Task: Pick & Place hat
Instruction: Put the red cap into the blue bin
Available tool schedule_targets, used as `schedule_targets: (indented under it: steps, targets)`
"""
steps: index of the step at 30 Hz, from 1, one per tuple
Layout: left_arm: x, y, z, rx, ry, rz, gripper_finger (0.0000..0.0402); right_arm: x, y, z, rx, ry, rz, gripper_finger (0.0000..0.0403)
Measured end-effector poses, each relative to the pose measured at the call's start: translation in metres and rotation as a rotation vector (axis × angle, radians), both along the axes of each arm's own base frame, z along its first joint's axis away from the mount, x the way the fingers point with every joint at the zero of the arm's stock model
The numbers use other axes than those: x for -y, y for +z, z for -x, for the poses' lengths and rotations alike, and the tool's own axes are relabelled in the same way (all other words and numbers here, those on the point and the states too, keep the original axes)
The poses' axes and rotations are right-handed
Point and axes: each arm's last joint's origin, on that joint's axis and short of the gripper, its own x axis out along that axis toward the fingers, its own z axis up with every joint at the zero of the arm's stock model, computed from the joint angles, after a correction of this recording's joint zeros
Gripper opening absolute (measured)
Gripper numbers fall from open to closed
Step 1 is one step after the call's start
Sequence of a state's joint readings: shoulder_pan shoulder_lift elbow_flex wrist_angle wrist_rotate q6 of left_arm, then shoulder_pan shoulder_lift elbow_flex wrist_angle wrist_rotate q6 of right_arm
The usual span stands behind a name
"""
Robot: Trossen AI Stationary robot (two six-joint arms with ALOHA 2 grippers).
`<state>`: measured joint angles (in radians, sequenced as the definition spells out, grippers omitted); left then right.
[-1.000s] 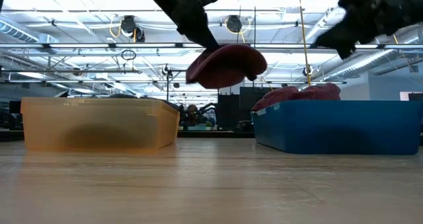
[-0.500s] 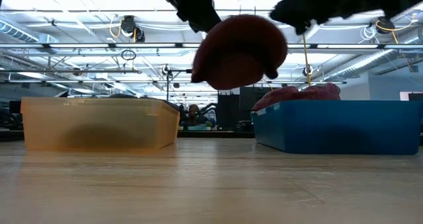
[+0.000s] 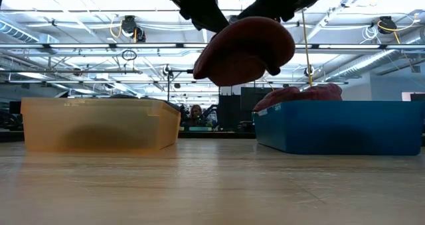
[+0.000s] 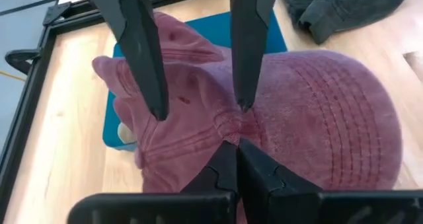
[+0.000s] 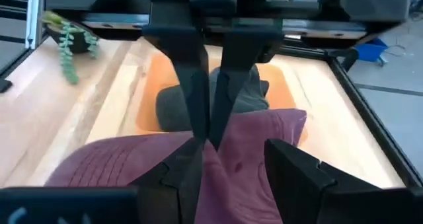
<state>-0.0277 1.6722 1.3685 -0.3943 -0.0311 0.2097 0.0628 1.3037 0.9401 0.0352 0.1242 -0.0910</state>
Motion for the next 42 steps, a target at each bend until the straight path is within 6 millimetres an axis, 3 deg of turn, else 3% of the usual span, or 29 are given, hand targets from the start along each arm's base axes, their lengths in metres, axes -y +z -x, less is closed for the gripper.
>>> schedule_targets:
  steps: [13,20,25,32,37,42]
  targets:
    - [-0.001,0.004,-0.003,0.059,0.013,-0.02,0.0015,0.0,-0.01,-0.001,-0.078,-0.008,-0.048,0.0132]
    - [-0.001,0.005,-0.004,0.063,0.008,-0.026,0.0007,0.0,-0.01,0.0,-0.085,0.004,-0.022,0.0074]
    - [0.0,0.008,-0.006,0.107,-0.001,-0.032,0.0032,0.0,-0.014,0.001,-0.12,0.007,-0.008,0.0009]
    - [0.0,0.011,-0.006,0.121,0.001,-0.025,0.0062,0.002,-0.014,0.01,-0.177,-0.012,0.009,0.0005]
    - [-0.002,0.017,-0.001,0.129,0.02,-0.009,0.0105,0.002,-0.003,0.023,-0.167,-0.025,-0.006,0.0005]
    - [-0.006,0.035,0.013,0.159,0.044,0.009,0.0154,0.001,0.014,0.042,-0.139,-0.015,-0.011,0.0004]
